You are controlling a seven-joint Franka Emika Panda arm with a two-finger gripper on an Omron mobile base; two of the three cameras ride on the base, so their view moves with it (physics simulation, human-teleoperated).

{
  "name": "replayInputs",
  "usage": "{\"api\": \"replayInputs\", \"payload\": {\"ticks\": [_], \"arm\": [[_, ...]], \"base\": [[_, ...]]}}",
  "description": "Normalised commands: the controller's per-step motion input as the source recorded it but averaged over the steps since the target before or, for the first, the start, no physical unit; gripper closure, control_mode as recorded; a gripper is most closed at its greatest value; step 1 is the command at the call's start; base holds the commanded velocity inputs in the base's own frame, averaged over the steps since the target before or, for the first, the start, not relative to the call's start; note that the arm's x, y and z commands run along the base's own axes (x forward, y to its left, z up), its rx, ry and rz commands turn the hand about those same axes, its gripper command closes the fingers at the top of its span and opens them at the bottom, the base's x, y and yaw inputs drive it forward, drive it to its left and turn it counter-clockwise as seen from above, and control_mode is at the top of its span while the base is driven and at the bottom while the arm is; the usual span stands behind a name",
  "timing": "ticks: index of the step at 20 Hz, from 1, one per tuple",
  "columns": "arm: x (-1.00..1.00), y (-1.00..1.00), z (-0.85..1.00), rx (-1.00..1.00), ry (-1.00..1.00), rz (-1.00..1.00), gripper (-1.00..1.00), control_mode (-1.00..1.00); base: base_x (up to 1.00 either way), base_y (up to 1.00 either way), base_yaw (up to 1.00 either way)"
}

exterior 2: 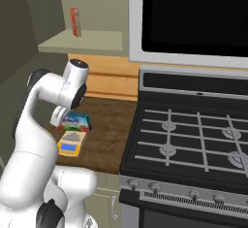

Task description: Pick the boxed food and place it on the digital scale for weighing, and close the cabinet.

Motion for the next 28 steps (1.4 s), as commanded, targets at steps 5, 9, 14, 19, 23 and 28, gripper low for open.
{"api": "replayInputs", "payload": {"ticks": [5, 9, 14, 19, 23, 28], "arm": [[0.31, 0.42, -0.32, 0.07, -0.11, 0.16, 1.0, -1.0], [0.35, 0.16, -0.33, 0.0, -0.02, 0.09, 1.0, -1.0], [0.32, 0.04, -0.36, 0.0, 0.0, 0.08, 1.0, -1.0], [0.23, 0.12, -0.33, 0.01, 0.0, 0.1, 1.0, -1.0], [0.17, 0.22, -0.37, 0.0, 0.0, 0.02, 1.0, -1.0], [0.13, 0.16, -0.24, 0.0, 0.0, 0.0, 1.0, -1.0]], "base": [[0.0, 0.0, 0.0], [0.0, 0.0, 0.0], [0.0, 0.0, 0.0], [0.0, 0.0, 0.0], [0.0, 0.0, 0.0], [0.0, 0.0, 0.0]]}}
